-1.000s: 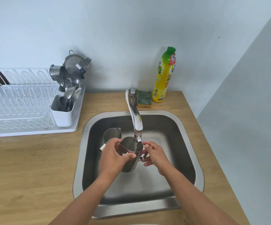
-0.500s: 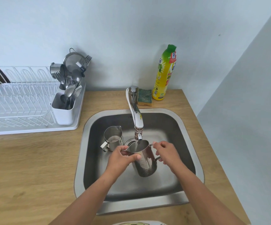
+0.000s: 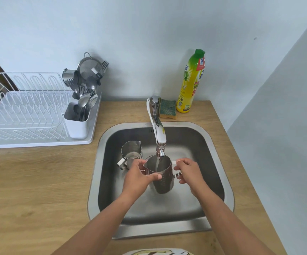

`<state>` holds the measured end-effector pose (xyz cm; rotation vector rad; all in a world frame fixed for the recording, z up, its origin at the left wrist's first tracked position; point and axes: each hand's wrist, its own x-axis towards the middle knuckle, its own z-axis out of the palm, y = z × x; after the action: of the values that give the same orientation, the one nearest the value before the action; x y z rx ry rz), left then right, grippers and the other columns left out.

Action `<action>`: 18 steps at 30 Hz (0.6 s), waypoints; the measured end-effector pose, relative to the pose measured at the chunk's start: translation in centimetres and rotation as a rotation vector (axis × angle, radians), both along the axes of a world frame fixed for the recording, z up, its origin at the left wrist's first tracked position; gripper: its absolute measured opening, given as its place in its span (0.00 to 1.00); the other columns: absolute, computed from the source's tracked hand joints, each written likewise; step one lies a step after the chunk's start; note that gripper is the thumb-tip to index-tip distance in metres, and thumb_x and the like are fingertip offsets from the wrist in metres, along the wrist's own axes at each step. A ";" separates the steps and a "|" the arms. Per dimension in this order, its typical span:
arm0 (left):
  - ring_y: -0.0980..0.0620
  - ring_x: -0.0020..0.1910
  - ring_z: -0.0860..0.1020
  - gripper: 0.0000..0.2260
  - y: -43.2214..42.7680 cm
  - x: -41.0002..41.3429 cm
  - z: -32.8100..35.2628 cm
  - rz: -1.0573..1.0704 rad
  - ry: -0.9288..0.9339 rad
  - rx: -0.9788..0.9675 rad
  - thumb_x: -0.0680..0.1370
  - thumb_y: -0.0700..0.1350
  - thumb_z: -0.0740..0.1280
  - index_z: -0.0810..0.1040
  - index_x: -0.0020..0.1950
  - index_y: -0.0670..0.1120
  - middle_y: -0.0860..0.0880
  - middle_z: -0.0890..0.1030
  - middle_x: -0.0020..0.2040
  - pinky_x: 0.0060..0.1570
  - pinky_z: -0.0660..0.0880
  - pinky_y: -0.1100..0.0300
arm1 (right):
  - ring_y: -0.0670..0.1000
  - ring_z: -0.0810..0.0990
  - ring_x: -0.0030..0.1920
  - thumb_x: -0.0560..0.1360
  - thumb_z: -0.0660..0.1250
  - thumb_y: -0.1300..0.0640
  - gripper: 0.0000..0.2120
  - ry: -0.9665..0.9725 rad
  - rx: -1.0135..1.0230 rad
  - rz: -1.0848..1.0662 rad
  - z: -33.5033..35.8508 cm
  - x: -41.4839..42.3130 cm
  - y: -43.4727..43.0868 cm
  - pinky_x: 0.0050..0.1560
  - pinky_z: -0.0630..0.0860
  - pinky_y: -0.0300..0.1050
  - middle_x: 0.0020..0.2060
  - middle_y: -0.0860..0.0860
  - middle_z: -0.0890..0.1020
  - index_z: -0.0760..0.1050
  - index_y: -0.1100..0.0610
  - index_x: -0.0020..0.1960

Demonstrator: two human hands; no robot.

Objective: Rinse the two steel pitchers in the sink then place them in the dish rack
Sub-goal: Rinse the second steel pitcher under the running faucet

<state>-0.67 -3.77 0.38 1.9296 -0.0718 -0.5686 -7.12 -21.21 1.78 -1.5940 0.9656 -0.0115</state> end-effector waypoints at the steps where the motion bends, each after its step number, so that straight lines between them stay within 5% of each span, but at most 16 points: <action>1: 0.55 0.53 0.79 0.28 -0.2 -0.2 0.0 -0.008 -0.009 -0.012 0.59 0.46 0.83 0.72 0.53 0.55 0.55 0.81 0.51 0.57 0.76 0.56 | 0.54 0.76 0.37 0.78 0.60 0.57 0.07 -0.007 0.003 -0.010 0.0 0.0 0.1 0.35 0.74 0.45 0.44 0.53 0.83 0.77 0.54 0.46; 18: 0.59 0.50 0.79 0.28 0.7 1.2 1.2 -0.027 -0.028 0.004 0.63 0.46 0.82 0.73 0.58 0.52 0.56 0.81 0.50 0.53 0.75 0.60 | 0.56 0.78 0.34 0.78 0.60 0.58 0.06 0.013 0.039 0.049 0.2 0.9 0.2 0.32 0.75 0.45 0.43 0.55 0.83 0.75 0.55 0.46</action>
<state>0.54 -3.04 1.59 1.9436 -0.1145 -0.5595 -6.26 -21.01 1.95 -1.5825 0.9319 0.0515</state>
